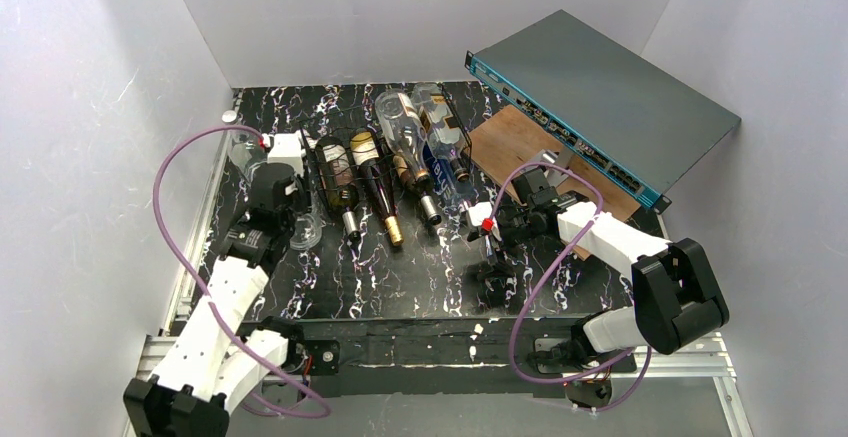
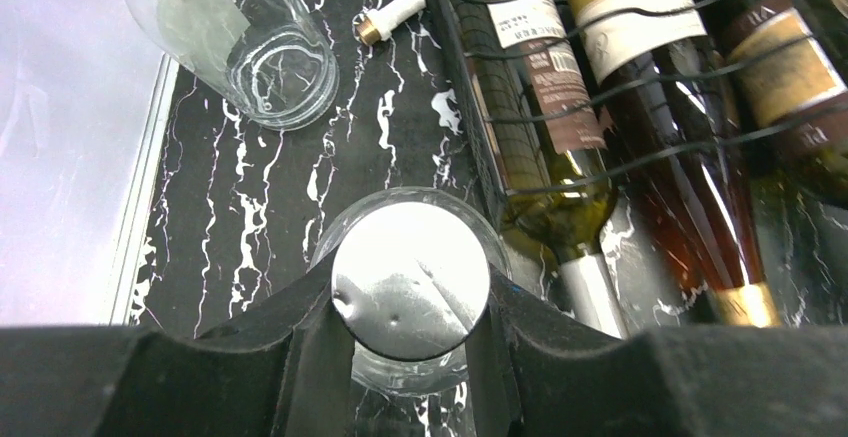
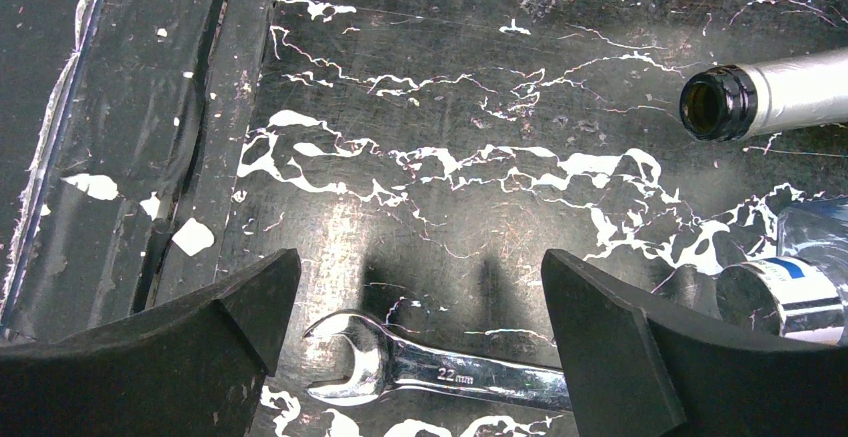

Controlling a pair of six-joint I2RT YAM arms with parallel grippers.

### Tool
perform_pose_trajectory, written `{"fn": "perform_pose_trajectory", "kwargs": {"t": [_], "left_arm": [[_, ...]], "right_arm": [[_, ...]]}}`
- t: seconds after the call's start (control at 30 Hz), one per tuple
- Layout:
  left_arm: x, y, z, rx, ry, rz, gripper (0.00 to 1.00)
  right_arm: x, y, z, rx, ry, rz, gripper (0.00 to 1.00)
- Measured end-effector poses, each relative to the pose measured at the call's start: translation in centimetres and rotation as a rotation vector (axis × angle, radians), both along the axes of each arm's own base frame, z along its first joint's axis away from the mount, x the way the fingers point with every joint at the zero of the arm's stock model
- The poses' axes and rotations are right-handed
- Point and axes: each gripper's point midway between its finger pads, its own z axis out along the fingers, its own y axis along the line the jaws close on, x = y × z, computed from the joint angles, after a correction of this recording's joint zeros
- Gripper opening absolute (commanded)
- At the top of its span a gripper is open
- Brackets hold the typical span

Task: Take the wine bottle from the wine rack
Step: Move the wine bottle to the center of the board.

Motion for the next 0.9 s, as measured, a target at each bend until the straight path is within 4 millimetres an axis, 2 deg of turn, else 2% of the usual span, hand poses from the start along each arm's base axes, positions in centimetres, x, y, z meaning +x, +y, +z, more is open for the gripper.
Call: {"fn": "perform_pose_trajectory", "kwargs": {"t": [0.27, 0.9], "left_arm": [[3.5, 2.2, -0.9, -0.010, -0.017, 0.098, 0.00], [8.9, 5.0, -1.3, -0.108, -0.026, 0.213, 0.00]], "right_arm": [[0.0, 0.0, 0.0, 0.000, 0.000, 0.000, 1.00], [0.0, -0.1, -0.1, -0.005, 0.000, -0.001, 1.00]]}}
